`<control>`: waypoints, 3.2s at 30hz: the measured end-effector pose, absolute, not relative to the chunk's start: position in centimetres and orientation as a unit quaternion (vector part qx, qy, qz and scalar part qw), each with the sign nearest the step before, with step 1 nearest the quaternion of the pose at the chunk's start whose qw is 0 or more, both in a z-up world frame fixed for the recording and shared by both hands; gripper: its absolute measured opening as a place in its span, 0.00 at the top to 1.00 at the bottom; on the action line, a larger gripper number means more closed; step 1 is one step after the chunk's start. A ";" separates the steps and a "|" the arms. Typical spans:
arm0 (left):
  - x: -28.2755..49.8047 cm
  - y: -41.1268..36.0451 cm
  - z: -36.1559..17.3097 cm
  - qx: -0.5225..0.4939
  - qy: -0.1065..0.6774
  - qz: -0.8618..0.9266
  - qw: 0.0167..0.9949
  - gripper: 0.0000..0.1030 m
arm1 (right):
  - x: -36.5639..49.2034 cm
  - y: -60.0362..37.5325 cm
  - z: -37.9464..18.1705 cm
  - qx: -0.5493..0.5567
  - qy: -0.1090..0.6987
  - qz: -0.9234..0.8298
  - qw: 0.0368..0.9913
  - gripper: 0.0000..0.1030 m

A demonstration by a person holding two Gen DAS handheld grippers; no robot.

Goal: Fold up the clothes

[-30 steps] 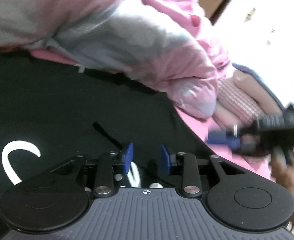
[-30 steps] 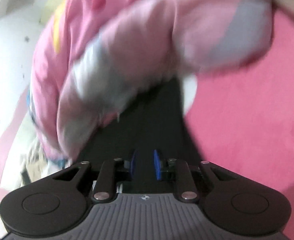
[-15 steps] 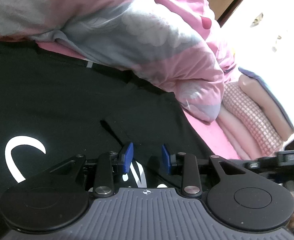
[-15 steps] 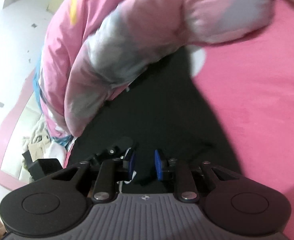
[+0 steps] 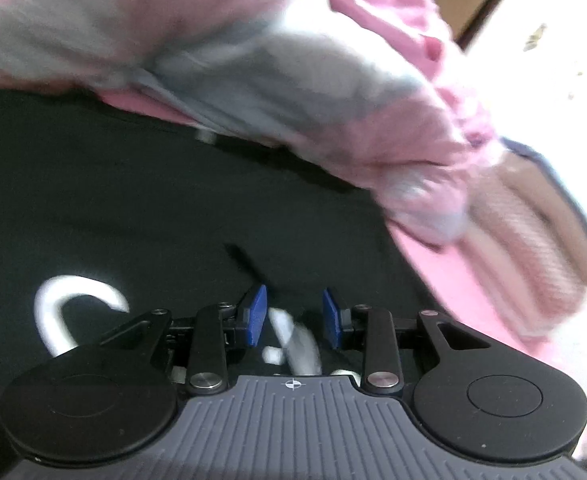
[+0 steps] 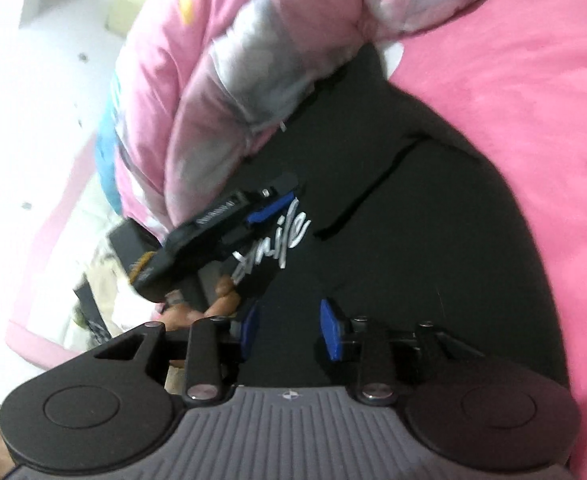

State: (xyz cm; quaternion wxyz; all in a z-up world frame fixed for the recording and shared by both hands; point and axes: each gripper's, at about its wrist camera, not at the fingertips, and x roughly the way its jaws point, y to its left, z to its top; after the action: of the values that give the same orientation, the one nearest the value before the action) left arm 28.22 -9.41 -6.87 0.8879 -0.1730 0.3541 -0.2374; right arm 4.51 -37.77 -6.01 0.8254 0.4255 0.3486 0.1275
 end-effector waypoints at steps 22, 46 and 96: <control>13.5 -0.2 0.5 -0.173 0.319 -0.129 0.923 0.11 | -2.3 -36.2 -4.1 0.390 0.298 0.048 0.870 0.40; 12.7 12.0 1.0 -0.223 0.247 0.013 0.943 0.00 | 6.3 -18.5 5.8 0.080 0.313 0.044 0.945 0.00; 18.7 14.6 -4.0 -0.185 0.198 0.041 0.962 0.96 | 37.7 6.0 0.5 -0.083 0.427 0.241 0.868 0.97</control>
State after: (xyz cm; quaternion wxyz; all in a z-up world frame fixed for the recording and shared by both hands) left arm 18.67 14.57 -4.01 0.9616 -0.1854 0.1983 0.0406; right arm 37.66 6.00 0.51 0.8678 -0.0832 0.4268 0.2405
